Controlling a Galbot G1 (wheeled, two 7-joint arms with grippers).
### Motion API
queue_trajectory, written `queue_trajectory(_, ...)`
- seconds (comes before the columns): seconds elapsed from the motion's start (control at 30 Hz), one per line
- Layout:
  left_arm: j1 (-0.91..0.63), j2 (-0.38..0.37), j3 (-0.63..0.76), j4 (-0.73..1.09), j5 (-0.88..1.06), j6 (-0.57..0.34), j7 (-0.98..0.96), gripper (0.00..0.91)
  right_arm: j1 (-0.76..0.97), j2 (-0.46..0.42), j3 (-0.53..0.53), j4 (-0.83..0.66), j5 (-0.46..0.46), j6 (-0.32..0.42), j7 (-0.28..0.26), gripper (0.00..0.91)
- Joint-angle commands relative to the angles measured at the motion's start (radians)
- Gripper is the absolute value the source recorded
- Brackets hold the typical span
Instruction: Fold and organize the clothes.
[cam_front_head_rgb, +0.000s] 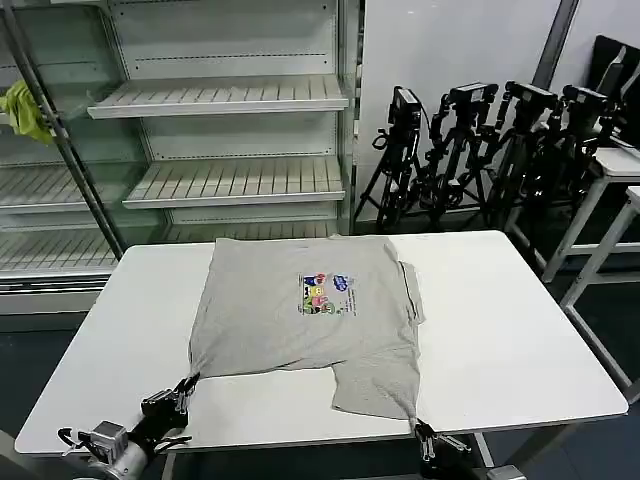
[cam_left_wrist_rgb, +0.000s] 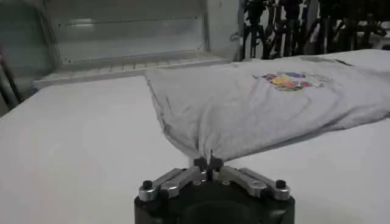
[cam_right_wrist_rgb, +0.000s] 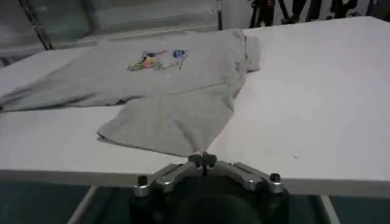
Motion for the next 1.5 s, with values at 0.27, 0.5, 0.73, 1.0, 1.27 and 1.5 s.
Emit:
queue_trajectory(0.27,0.059,0.01,-0.027,-0.076,0.025,-0.03,-0.007,0.05,-0.083,-0.034,0.049,0.098,0.002,-0.001,0.002,0.0)
queue_trajectory(0.5,0.115,0.026,-0.069,-0.123,0.028,-0.034,-0.024,0.05,-0.154,-0.058,0.104,0.155,0.007,-0.002,0.007,0.0)
queue_trajectory(0.73,0.183,0.038,-0.114,-0.184,0.028,-0.031,-0.028,0.05,-0.23,-0.087,0.181,0.206,0.031,-0.008,0.016,0.0)
queue_trajectory(1.0,0.223,0.065,-0.144,-0.244,0.027,-0.035,-0.035,0.05,-0.28,-0.123,0.228,0.271,0.041,-0.01,0.029,0.0)
queue_trajectory(1.27,0.046,0.076,-0.087,-0.173,0.027,-0.046,-0.035,0.05,-0.016,-0.149,0.212,0.203,0.148,-0.019,0.069,0.0)
queue_trajectory(1.5,0.011,0.084,-0.063,-0.145,0.015,-0.043,-0.034,0.05,0.039,-0.152,0.21,0.18,0.179,-0.051,0.073,0.907)
